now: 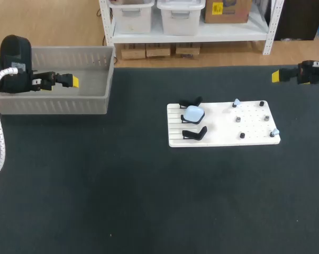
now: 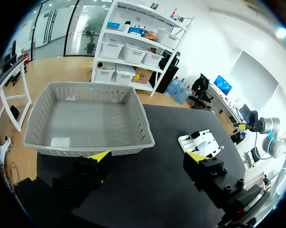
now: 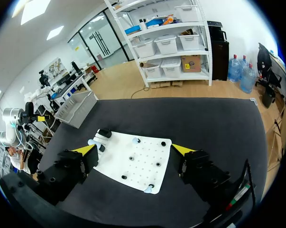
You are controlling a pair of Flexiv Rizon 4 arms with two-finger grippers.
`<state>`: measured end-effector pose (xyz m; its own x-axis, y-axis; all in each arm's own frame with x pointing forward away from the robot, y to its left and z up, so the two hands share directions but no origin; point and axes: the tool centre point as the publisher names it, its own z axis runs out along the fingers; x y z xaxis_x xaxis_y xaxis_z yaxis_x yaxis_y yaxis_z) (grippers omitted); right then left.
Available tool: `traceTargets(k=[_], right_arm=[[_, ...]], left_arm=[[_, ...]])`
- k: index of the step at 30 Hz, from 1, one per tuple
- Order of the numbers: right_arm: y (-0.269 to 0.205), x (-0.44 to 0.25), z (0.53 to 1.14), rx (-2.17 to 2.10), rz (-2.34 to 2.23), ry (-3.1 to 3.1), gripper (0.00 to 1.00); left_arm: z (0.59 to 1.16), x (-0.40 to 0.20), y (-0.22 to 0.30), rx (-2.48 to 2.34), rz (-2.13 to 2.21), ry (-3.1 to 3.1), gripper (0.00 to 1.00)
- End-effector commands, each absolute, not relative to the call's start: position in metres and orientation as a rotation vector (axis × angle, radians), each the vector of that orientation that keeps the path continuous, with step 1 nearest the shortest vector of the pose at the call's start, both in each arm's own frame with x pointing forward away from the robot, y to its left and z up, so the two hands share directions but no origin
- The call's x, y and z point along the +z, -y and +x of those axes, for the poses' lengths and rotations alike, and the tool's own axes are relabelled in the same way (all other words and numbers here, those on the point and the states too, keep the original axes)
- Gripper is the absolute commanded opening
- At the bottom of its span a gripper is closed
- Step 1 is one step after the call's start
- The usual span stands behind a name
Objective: Pick up each earbud case from the left stands, insert the matching earbuds, close the lid, and place the case in the box.
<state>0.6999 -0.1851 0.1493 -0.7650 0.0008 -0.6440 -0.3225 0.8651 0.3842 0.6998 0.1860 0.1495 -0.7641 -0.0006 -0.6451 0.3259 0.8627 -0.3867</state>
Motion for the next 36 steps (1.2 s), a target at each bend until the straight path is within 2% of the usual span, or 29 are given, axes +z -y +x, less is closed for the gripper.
traceTargets(k=[1,21,36], right_arm=[[0.185,0.15,0.7,0.637,-0.232,-2.372,1.0],[0.185,0.15,0.7,0.637,-0.232,-2.372,1.0],[0.185,0.15,0.7,0.637,-0.232,-2.372,1.0]], left_arm=[[0.7,0.15,-0.185,-0.635,0.231,-2.376,1.0],[0.7,0.151,-0.183,-0.662,0.247,-2.378,1.0],[0.701,0.169,-0.151,-1.006,0.942,-1.874,1.0]])
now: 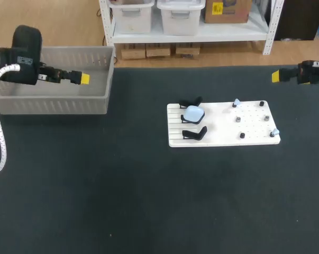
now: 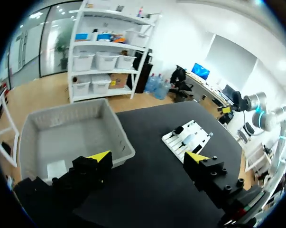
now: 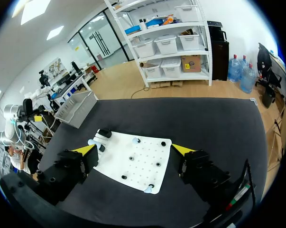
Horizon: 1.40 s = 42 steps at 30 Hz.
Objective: Pick up each earbud case from the left stands, insert the matching earbuds, close the lid, and place the case in the box.
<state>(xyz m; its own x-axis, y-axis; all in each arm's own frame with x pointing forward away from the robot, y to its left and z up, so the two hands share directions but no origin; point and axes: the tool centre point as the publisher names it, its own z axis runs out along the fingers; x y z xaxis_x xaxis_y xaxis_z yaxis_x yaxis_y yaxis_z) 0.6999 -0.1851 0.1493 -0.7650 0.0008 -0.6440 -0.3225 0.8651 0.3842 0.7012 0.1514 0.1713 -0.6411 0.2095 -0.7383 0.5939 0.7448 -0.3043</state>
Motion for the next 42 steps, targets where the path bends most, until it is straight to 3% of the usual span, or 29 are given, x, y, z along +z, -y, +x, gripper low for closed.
traceTargets(k=[1,20,42], right_arm=[[0.185,0.15,0.7,0.637,-0.232,-2.372,1.0],[0.185,0.15,0.7,0.637,-0.232,-2.372,1.0],[0.185,0.15,0.7,0.637,-0.232,-2.372,1.0]], left_arm=[[0.701,0.171,-0.147,-1.017,0.989,-1.851,1.0],[0.696,0.154,-0.078,-1.048,1.62,-1.577,1.0],[0.695,0.147,-0.075,-1.048,1.6,-1.594,1.0]])
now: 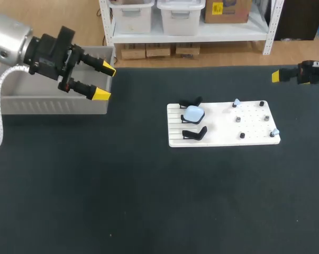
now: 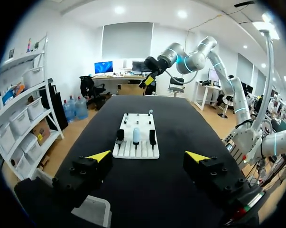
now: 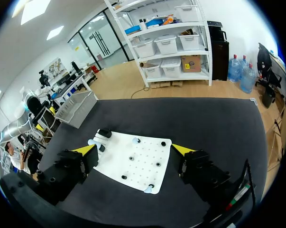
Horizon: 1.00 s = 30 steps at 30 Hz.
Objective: Pick up each earbud case from the left stands, insert the matching earbuds, close the lid, and place the case in the box.
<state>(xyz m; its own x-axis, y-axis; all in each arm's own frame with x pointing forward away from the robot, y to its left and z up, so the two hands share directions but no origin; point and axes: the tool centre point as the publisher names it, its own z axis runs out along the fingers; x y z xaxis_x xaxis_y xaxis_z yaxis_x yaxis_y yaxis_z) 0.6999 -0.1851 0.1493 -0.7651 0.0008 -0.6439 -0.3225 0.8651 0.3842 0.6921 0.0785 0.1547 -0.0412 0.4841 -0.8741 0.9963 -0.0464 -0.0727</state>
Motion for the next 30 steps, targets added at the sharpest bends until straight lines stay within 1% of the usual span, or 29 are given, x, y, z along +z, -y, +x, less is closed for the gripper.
traceTargets(k=[1,17,30], right_arm=[[0.185,0.15,0.7,0.637,-0.232,-2.372,1.0],[0.185,0.15,0.7,0.637,-0.232,-2.372,1.0],[0.185,0.15,0.7,0.637,-0.232,-2.372,1.0]], left_arm=[[0.695,0.143,-0.072,-1.046,1.594,-1.594,1.0],[0.704,0.094,-0.01,-1.077,1.617,-1.555,1.0],[0.708,0.073,0.031,-1.104,1.592,-1.547,1.0]])
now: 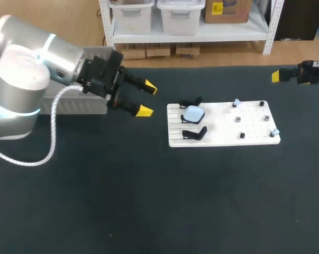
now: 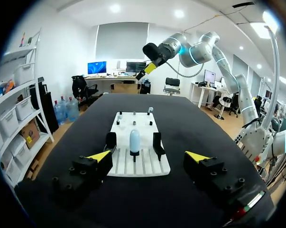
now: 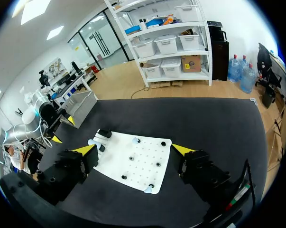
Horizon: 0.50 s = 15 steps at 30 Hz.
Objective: Pick up each earbud case from the left stands, insert the matching earbuds, close the lid, and place the case in the box.
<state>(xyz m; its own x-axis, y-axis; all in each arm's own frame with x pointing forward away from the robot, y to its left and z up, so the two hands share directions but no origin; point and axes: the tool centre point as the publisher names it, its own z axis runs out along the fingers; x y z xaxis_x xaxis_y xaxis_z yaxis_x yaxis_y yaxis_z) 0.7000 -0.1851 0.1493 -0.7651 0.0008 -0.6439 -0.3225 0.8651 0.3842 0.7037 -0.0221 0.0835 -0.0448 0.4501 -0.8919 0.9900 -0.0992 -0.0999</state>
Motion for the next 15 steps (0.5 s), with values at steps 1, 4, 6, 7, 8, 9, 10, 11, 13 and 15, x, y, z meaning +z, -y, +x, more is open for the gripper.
traceTargets(k=[1,4,6,7,8,9,10,11,13,15], right_arm=[[0.185,0.15,0.7,0.637,-0.232,-2.372,1.0],[0.185,0.15,0.7,0.637,-0.232,-2.372,1.0],[0.185,0.15,0.7,0.637,-0.232,-2.372,1.0],[0.185,0.15,0.7,0.637,-0.232,-2.372,1.0],[0.185,0.15,0.7,0.637,-0.232,-2.372,1.0],[0.185,0.15,0.7,0.637,-0.232,-2.372,1.0],[0.185,0.15,0.7,0.637,-0.232,-2.372,1.0],[0.185,0.15,0.7,0.637,-0.232,-2.372,1.0],[0.185,0.15,0.7,0.637,-0.232,-2.372,1.0],[0.185,0.15,0.7,0.637,-0.232,-2.372,1.0]], left_arm=[[0.708,0.071,0.033,-1.11,1.577,-1.548,1.0],[0.706,0.066,0.038,-1.107,1.574,-1.556,1.0],[0.706,0.065,0.04,-1.102,1.571,-1.56,1.0],[0.706,0.064,0.041,-1.098,1.57,-1.561,0.99],[0.706,0.063,0.043,-1.095,1.569,-1.563,0.96],[0.706,0.063,0.044,-1.091,1.567,-1.563,0.93],[0.706,0.062,0.045,-1.09,1.565,-1.562,0.89],[0.707,0.061,0.048,-1.09,1.565,-1.56,0.89],[0.707,0.059,0.052,-1.087,1.568,-1.557,0.86],[0.707,0.056,0.057,-1.084,1.576,-1.559,0.85]])
